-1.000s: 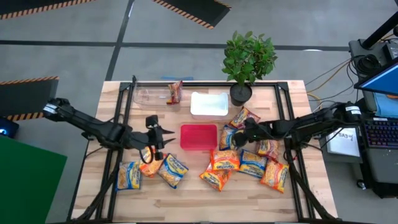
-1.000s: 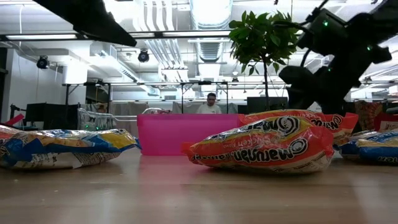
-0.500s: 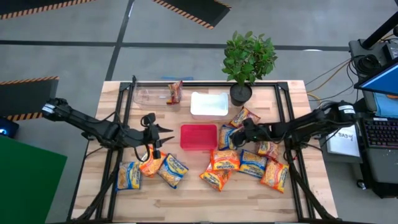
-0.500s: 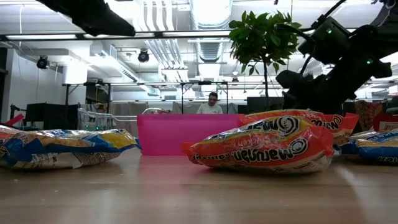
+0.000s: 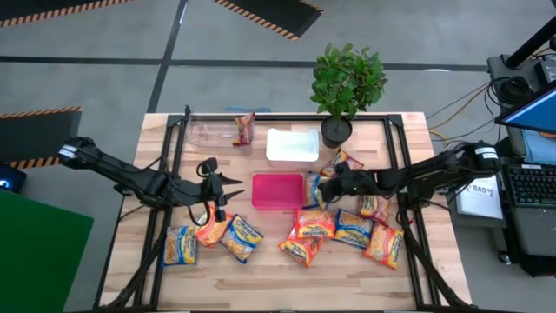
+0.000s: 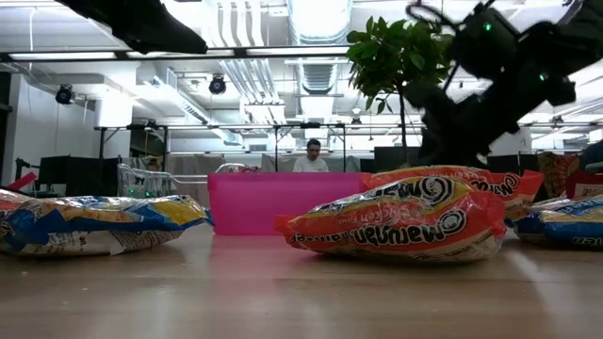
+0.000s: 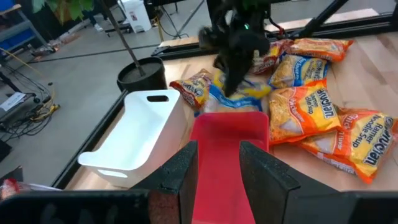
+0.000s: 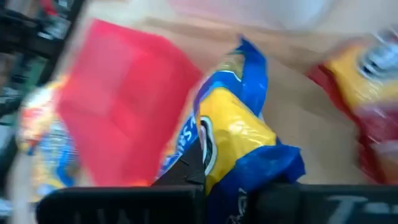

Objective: Sort Maruchan noodles
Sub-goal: Put the blue noodle pack into the red bin, then put the orange noodle pack into the white bin

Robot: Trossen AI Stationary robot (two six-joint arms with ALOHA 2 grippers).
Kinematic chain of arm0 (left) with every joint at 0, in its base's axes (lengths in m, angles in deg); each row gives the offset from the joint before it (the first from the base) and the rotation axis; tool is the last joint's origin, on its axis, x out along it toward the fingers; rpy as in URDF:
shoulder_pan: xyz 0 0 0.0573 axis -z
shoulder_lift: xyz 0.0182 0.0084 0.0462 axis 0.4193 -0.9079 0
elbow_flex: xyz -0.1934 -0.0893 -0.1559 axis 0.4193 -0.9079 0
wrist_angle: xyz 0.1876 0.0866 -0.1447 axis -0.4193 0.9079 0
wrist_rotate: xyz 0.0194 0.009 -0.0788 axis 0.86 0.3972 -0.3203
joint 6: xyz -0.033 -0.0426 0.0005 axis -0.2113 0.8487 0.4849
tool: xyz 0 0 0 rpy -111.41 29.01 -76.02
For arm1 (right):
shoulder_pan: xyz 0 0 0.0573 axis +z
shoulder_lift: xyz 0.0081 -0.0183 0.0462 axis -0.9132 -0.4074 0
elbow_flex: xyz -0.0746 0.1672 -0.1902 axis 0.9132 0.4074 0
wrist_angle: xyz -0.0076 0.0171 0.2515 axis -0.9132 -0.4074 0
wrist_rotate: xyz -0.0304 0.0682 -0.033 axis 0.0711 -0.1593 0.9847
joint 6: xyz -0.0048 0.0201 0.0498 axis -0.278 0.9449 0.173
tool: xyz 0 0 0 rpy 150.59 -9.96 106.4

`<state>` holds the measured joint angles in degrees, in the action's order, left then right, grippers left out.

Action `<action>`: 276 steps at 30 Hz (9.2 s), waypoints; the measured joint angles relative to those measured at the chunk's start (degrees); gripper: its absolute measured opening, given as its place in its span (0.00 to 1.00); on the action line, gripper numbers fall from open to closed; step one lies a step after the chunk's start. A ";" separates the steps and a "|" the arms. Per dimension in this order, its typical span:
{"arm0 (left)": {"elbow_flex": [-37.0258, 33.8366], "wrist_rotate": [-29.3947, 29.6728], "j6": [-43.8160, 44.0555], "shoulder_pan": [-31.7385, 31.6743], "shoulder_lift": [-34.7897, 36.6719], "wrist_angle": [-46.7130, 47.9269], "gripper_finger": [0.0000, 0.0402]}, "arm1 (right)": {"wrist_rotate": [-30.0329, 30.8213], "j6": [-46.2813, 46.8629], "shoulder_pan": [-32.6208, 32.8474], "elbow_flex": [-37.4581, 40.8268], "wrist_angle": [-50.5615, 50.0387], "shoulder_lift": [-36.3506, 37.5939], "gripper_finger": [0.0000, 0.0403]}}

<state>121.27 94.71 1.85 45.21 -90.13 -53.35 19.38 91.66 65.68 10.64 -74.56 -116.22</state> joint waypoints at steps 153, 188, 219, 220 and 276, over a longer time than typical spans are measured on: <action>-5.48 -13.82 -14.38 -6.38 -28.20 -22.09 0.28 | -17.85 -27.82 -7.61 -76.24 -81.00 -43.96 0.03; -3.44 -13.41 -14.20 -6.36 -27.88 -19.34 0.28 | -3.86 -33.13 -6.85 -76.40 -85.67 -40.86 0.20; 11.64 2.04 6.67 13.74 -13.10 12.67 0.28 | -0.85 -33.91 19.09 -54.13 -74.58 -10.78 0.15; 11.63 2.61 6.46 14.12 -12.52 12.01 0.28 | -1.56 -33.89 19.69 -51.86 -72.06 -9.83 0.15; 10.40 6.61 1.18 14.19 -12.11 3.63 0.28 | -1.37 -35.40 24.13 -38.73 -46.82 -24.99 0.03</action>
<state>131.67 101.32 3.03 59.40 -102.25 -49.72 18.01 56.26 89.81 -28.09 -121.39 -141.21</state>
